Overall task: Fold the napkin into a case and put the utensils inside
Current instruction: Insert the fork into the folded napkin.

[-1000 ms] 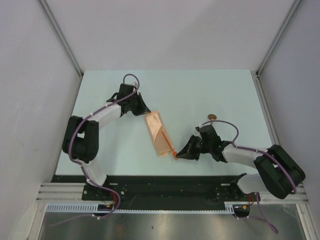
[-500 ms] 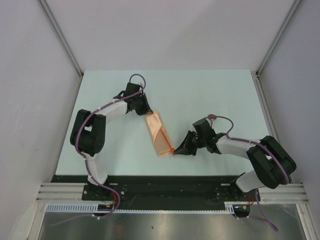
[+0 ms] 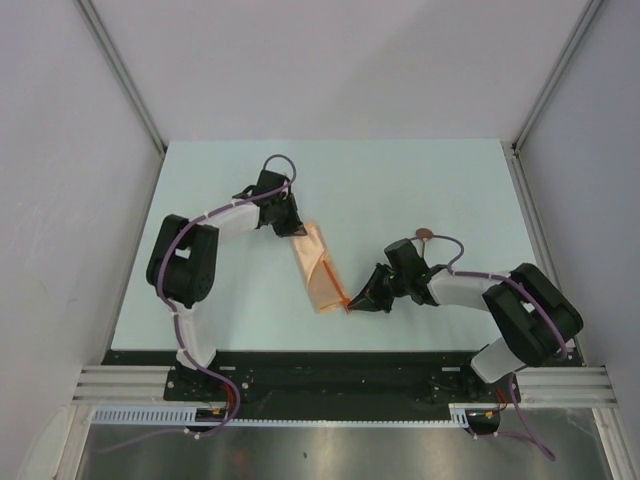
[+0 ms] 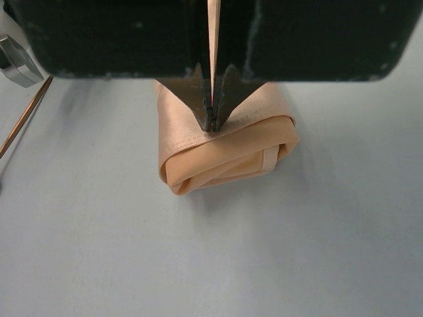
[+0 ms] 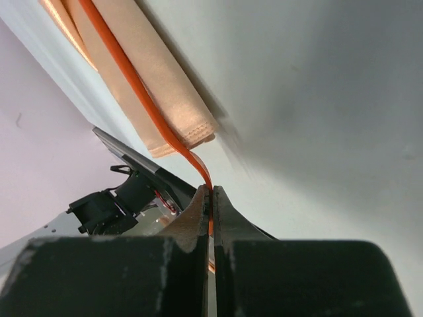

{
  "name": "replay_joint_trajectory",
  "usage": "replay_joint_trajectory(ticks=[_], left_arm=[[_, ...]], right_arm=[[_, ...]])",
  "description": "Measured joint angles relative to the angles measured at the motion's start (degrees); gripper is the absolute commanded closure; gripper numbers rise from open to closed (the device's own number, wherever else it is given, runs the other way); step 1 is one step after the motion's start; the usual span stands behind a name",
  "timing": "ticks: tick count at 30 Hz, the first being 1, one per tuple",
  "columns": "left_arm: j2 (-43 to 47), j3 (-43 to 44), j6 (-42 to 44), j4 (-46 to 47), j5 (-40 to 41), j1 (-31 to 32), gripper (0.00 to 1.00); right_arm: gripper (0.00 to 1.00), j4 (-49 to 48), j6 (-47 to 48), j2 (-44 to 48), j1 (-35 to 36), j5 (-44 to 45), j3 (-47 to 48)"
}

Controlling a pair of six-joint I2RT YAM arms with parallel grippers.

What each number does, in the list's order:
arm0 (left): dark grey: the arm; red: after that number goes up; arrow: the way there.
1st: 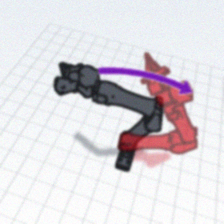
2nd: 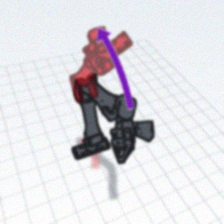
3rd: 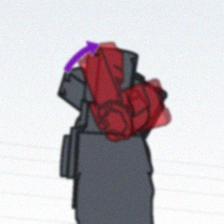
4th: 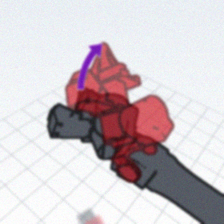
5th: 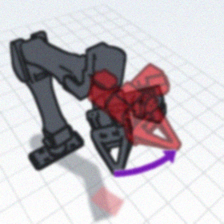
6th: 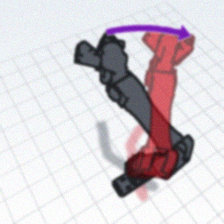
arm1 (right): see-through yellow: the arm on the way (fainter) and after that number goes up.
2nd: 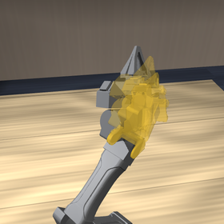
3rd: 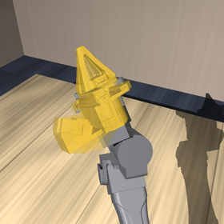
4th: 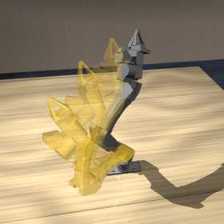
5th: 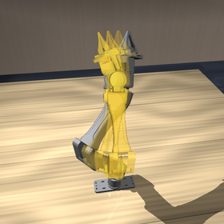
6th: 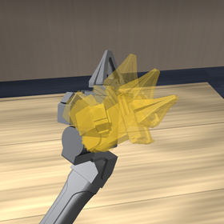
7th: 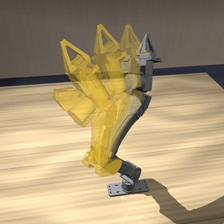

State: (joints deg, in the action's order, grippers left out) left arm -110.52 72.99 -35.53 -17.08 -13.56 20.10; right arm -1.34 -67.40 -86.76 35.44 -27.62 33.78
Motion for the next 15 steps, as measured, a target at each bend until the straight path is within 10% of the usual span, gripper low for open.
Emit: replay_joint_trajectory(ticks=[15], left_arm=[[-0.2,0.0,0.0,-0.1,0.4,1.0,1.0]], right_arm=[[1.0,-4.5,-4.3,-5.8,-1.1,-1.8,5.4]])
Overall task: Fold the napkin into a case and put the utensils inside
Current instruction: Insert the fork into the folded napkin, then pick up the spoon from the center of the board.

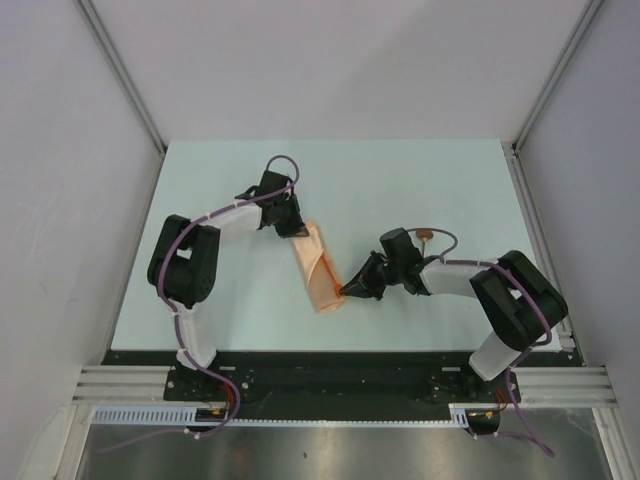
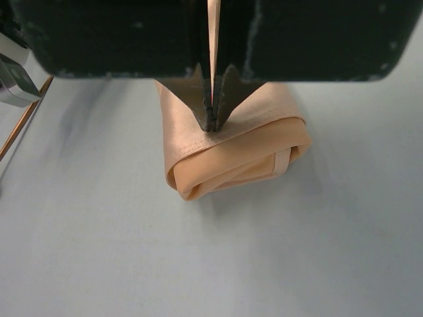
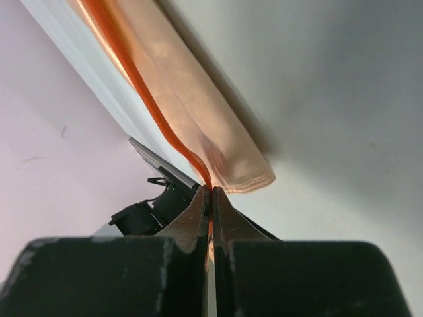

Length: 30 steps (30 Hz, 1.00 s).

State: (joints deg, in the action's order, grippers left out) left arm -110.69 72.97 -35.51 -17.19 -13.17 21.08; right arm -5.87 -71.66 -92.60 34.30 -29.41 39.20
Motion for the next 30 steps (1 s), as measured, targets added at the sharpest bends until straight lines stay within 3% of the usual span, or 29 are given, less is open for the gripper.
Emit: replay_joint_trajectory(ticks=[17,20,21,26,29,30], left_arm=[[0.0,0.0,0.0,0.0,0.0,0.9,1.0],[0.0,0.0,0.0,0.1,0.0,0.9,1.0],[0.0,0.0,0.0,0.0,0.0,0.9,1.0],[0.2,0.0,0.0,-0.3,-0.1,0.9,0.94],[1.7,0.0,0.3,-1.7,-0.6,0.9,0.71],[2.8,-0.1,0.7,-2.2,-0.7,1.0,0.56]], right_arm=[[1.0,-12.3,-6.2,-8.6,0.4,2.7,1.9],[0.78,-12.9,-6.3,-9.4,0.5,2.8,2.6],[0.61,-12.8,-6.1,-9.6,0.5,2.8,3.0],[0.25,-5.6,0.2,-7.4,0.5,4.0,5.3],[0.15,6.6,9.3,-1.7,0.5,8.1,7.5],[0.15,11.1,12.9,0.8,0.3,10.0,8.7]])
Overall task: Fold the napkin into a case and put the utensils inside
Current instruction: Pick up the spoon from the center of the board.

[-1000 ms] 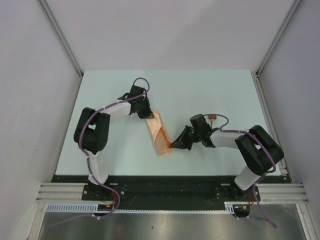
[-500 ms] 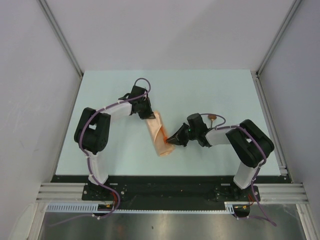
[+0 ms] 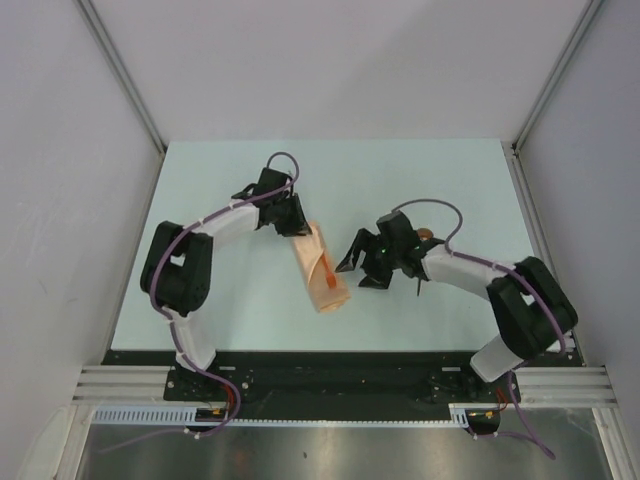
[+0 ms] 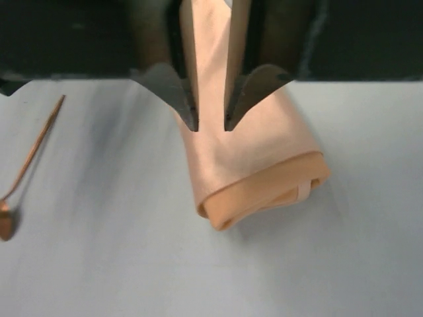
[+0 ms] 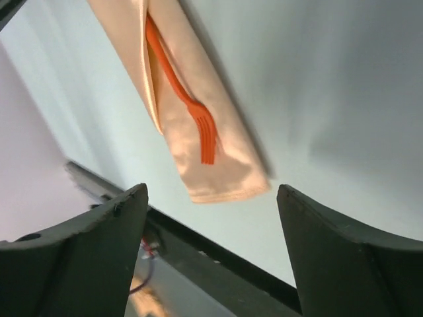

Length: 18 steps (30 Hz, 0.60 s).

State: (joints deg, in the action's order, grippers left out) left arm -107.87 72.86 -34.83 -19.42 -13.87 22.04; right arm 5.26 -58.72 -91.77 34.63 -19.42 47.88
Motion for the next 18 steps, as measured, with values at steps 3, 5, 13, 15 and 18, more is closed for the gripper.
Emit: replay_joint_trajectory(ticks=[3,5,13,15,18], left_arm=[[6.4,-1.6,0.9,-0.9,-0.4,0.1,0.42],[12.1,-3.0,1.5,-1.0,-1.0,0.6,0.4],[27.7,-7.8,6.0,1.2,-7.1,13.0,0.35],[31.0,-12.3,6.3,2.4,-9.3,17.4,0.35],[34.2,-18.4,6.3,4.2,-11.4,23.0,0.35]], right_arm=[[0.1,12.1,10.9,5.1,-2.7,5.9,4.8],[0.06,17.9,17.2,6.2,-6.2,10.7,7.7],[0.04,29.5,30.9,0.3,-16.2,28.1,13.4],[0.06,29.6,33.0,-2.8,-17.2,30.3,14.1],[0.16,29.2,35.1,-7.4,-18.2,32.2,14.5]])
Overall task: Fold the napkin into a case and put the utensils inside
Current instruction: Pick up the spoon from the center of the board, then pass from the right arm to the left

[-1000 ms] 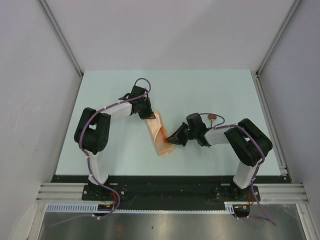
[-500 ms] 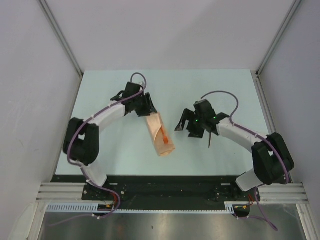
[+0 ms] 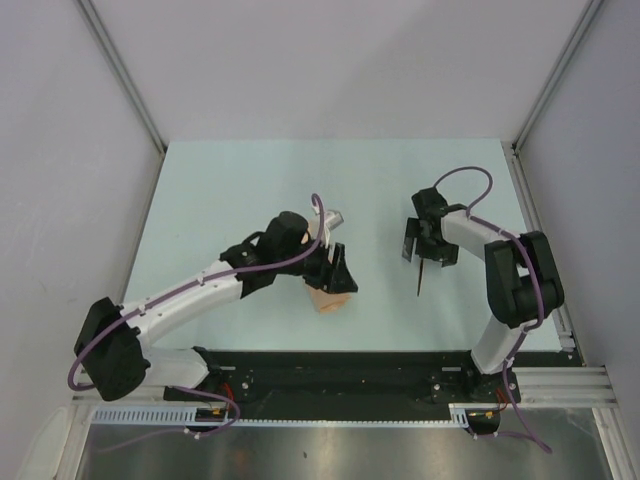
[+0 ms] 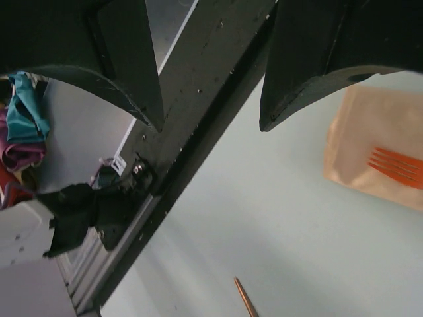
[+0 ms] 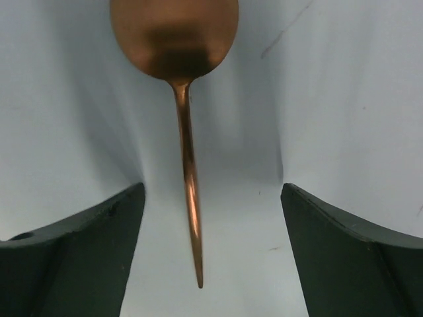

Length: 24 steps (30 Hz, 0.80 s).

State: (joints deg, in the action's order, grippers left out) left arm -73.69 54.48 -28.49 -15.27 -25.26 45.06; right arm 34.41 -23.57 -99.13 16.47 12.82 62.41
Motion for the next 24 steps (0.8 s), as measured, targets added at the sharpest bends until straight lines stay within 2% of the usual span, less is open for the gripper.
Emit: replay_joint_trajectory(ticks=[3,4,5,7,8,10,15,18,22,24], left_arm=[[0.3,-2.0,0.0,0.6,-0.3,3.0,0.34],[0.3,-2.2,0.0,0.7,-0.3,3.5,0.29],[0.3,-2.3,0.0,0.8,-0.3,3.7,0.15],[0.3,-2.3,0.2,1.5,0.0,3.7,0.14],[0.3,-2.2,0.2,1.7,0.1,3.7,0.13],[-0.1,-2.1,0.1,2.2,0.9,3.7,0.13],[-2.9,-0.8,-0.5,4.7,0.1,2.6,0.13],[-4.3,-0.8,-2.6,8.4,-2.9,-0.1,0.13],[-5.1,-0.8,-6.1,14.5,-7.0,-4.3,0.12],[-5.1,-0.8,-7.2,17.3,-8.3,-5.5,0.12]], right_arm=[[0.28,-2.1,1.2,-1.7,-0.3,0.2,0.2],[0.35,-3.2,1.7,-1.7,-0.3,0.1,0.2],[0.49,-4.3,1.9,-1.9,-0.3,-0.1,0.0],[0.65,-6.8,3.1,-2.1,-0.3,-1.0,-0.5],[0.83,-8.0,3.2,-2.1,-0.3,-1.3,-0.9],[1.0,-11.3,4.2,-1.9,-0.3,-3.1,-1.7],[1.0,-19.1,4.4,0.6,-0.2,-11.4,-5.4],[1.0,-26.0,2.4,9.3,0.3,-19.5,-11.8],[1.0,-43.1,-6.3,23.9,1.7,-31.0,-20.4],[1.0,-53.3,-12.4,27.6,2.5,-35.9,-22.7]])
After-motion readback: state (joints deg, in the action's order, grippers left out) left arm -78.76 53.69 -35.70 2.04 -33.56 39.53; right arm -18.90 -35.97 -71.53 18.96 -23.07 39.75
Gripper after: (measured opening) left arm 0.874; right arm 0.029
